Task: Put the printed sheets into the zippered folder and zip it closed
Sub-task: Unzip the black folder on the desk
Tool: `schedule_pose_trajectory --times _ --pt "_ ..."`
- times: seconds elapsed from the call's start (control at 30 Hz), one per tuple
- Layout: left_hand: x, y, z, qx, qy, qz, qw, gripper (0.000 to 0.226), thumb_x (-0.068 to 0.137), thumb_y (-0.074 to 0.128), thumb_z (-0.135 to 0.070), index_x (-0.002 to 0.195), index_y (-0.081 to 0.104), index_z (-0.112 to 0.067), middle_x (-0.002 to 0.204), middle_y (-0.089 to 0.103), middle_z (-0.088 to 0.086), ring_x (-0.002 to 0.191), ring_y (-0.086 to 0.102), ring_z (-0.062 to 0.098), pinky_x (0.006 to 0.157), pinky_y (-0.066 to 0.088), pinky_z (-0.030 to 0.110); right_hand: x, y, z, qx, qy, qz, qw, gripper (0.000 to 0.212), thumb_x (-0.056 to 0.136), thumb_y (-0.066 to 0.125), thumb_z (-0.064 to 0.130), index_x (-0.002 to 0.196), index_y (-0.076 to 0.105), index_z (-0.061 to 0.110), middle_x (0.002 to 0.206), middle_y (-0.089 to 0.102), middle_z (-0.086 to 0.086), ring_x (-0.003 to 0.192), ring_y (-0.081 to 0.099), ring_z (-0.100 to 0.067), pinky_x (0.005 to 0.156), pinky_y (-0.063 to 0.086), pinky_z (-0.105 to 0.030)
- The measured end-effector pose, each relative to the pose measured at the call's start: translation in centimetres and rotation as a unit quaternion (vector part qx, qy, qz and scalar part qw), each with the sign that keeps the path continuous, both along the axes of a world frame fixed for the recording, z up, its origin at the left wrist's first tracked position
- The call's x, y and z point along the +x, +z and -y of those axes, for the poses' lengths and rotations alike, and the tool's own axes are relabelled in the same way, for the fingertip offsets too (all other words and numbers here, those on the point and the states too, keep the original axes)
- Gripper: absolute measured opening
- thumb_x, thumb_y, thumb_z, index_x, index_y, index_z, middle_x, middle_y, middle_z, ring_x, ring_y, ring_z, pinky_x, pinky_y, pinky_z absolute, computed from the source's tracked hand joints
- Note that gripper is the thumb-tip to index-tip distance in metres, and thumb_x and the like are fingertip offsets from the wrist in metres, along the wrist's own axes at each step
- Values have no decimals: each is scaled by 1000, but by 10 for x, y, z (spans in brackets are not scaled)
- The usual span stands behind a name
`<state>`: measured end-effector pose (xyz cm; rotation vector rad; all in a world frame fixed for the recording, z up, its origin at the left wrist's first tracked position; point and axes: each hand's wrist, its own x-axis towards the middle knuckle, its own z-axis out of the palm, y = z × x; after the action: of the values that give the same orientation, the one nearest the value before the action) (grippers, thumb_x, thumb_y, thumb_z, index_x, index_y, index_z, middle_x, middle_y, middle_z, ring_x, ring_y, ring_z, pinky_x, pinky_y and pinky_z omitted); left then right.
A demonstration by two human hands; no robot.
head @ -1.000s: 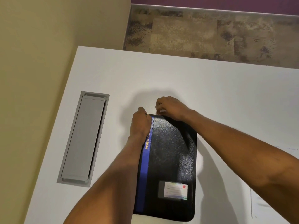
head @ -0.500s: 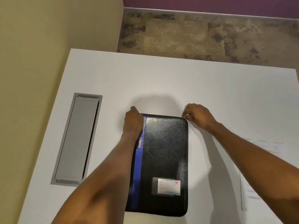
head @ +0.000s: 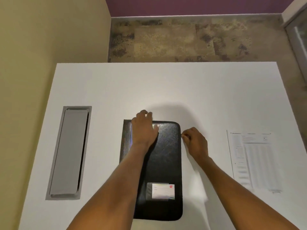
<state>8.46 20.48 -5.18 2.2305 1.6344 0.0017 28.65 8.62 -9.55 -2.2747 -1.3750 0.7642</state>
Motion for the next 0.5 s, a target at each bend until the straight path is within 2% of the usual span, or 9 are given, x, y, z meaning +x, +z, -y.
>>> schedule_pose_trajectory --times 0.03,0.1,0.17,0.3,0.4,0.5 --pt "13 -1 9 -22 -48 -4 999 67 96 57 -44 154 42 -14 162 35 12 152 29 30 124 21 51 1 0 0 1 1 -9 1000 6 96 67 22 93 72 24 98 66 5 83 65 -17 77 56 -39" --pt "36 -8 27 -66 -119 -42 990 94 92 55 -60 166 15 -16 175 5 10 162 -4 28 125 -3 64 5 0 0 -5 12 -19 1000 4 96 68 23 95 72 24 97 66 5 82 64 -16 78 57 -42" --pt "54 -15 41 -95 -154 -72 981 114 86 56 -73 166 -2 -15 175 -11 9 160 -19 28 119 -7 74 7 0 -2 -9 28 -20 999 6 97 67 25 96 73 24 96 66 5 82 64 -15 80 59 -43" --pt "73 -24 53 -143 -162 -103 971 137 74 70 -78 165 -10 -15 174 -16 10 159 -22 31 114 0 83 12 1 -3 -7 57 -14 998 12 100 64 26 98 74 20 97 67 3 83 64 -15 81 60 -42" --pt "75 -25 54 -150 -150 -96 973 133 76 77 -66 165 -6 -15 174 -10 9 160 -16 33 112 8 85 15 2 -2 -2 75 -8 997 16 102 61 25 99 74 18 98 68 1 84 65 -17 80 59 -41" --pt "76 -23 52 -158 -134 -84 975 127 76 77 -59 165 -1 -14 174 -2 9 161 -11 31 112 9 85 18 2 1 -2 95 12 995 20 103 58 25 101 76 17 101 69 0 87 67 -19 79 59 -40"
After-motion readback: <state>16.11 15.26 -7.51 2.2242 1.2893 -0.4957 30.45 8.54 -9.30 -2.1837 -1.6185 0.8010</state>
